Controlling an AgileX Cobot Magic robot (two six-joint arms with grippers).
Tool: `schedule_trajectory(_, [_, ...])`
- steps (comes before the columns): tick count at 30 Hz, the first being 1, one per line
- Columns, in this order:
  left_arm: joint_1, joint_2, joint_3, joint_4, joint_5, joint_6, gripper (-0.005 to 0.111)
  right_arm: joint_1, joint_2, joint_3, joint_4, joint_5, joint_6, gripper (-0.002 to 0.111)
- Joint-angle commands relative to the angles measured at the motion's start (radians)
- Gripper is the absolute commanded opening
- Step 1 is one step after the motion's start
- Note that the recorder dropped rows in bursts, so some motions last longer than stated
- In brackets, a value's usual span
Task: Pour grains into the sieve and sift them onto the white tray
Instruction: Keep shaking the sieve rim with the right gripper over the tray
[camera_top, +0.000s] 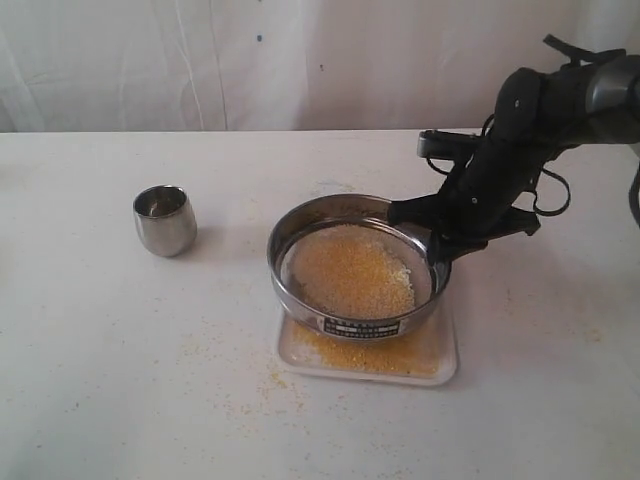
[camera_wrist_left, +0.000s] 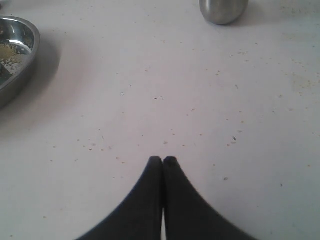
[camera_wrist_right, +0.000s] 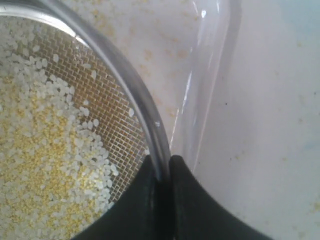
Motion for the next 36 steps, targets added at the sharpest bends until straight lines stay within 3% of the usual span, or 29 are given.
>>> schedule_trajectory(1, [-0.005, -0.004, 0.003, -0.004, 0.024, 0.002, 0.0, -0.002, -0.015, -0.004, 0.017, 0.108, 0.0, 0.0])
schedule_trajectory(10, [-0.005, -0.004, 0.003, -0.004, 0.024, 0.002, 0.0, 0.0, -0.015, -0.004, 0.03, 0.296, -0.03, 0.0])
schedule_trajectory(15, [-0.005, -0.004, 0.003, -0.004, 0.024, 0.002, 0.0, -0.002, -0.015, -0.004, -0.007, -0.02, -0.045, 0.0])
schedule_trajectory(17, [-0.005, -0.004, 0.003, -0.004, 0.024, 0.002, 0.0, -0.002, -0.017, -0.004, 0.026, 0.003, 0.001, 0.0])
schedule_trajectory(21, [-0.005, -0.004, 0.003, -0.004, 0.024, 0.002, 0.0, -0.002, -0.017, -0.004, 0.055, 0.215, 0.034, 0.0])
schedule_trajectory(25, [-0.005, -0.004, 0.003, -0.004, 0.024, 0.002, 0.0, -0.002, -0.017, -0.004, 0.02, -0.017, -0.016, 0.0])
schedule_trajectory(31, [-0.005, -0.004, 0.003, -0.004, 0.024, 0.002, 0.0, -0.002, -0.017, -0.003, 0.041, 0.201, 0.012, 0.0])
schedule_trajectory(36, [-0.005, -0.004, 0.003, -0.004, 0.024, 0.002, 0.0, -0.002, -0.015, -0.003, 0.019, 0.033, 0.012, 0.0])
